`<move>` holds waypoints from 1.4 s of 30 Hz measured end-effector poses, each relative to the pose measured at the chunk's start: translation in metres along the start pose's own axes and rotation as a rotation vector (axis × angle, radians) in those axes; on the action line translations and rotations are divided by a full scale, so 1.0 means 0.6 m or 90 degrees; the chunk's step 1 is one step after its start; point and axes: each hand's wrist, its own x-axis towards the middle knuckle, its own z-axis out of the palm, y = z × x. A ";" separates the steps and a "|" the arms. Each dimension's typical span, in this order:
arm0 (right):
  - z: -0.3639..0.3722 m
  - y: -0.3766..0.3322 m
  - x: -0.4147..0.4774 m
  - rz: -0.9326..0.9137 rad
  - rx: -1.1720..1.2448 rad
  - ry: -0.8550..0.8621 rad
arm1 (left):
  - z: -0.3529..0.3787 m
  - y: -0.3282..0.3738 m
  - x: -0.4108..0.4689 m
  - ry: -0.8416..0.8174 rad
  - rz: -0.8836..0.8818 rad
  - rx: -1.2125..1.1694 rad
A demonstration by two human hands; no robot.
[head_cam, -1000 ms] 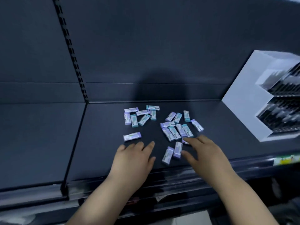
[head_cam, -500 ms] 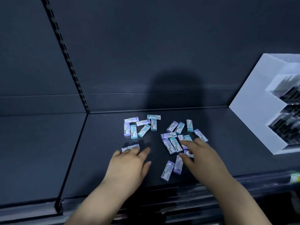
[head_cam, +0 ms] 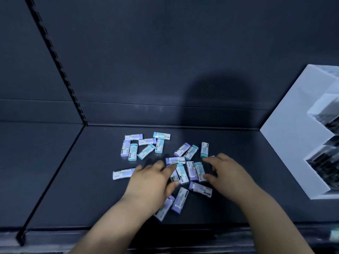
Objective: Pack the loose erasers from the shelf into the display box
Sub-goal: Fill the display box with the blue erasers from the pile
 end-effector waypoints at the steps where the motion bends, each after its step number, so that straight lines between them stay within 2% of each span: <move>1: -0.002 0.009 0.007 -0.003 0.002 -0.013 | 0.002 0.008 0.007 -0.013 -0.003 0.007; 9: 0.005 0.042 0.033 -0.067 0.048 -0.132 | 0.016 0.033 0.046 -0.084 -0.055 0.004; 18: 0.009 0.050 0.049 -0.130 0.070 -0.147 | 0.008 0.038 0.073 -0.189 -0.102 0.000; 24: 0.010 0.051 0.053 -0.132 0.073 -0.164 | 0.006 0.041 0.084 -0.239 -0.115 0.005; 30: 0.008 0.046 0.054 -0.128 0.053 -0.154 | 0.003 0.041 0.077 -0.170 -0.105 0.018; 34: -0.005 0.031 0.046 -0.135 0.005 -0.036 | -0.006 0.037 0.067 -0.083 -0.094 0.000; 37: -0.010 0.011 0.039 -0.149 0.045 0.033 | -0.016 0.030 0.061 -0.027 -0.096 -0.012; 42: -0.004 -0.038 0.022 -0.164 0.110 0.041 | -0.028 0.000 0.041 0.032 -0.082 -0.037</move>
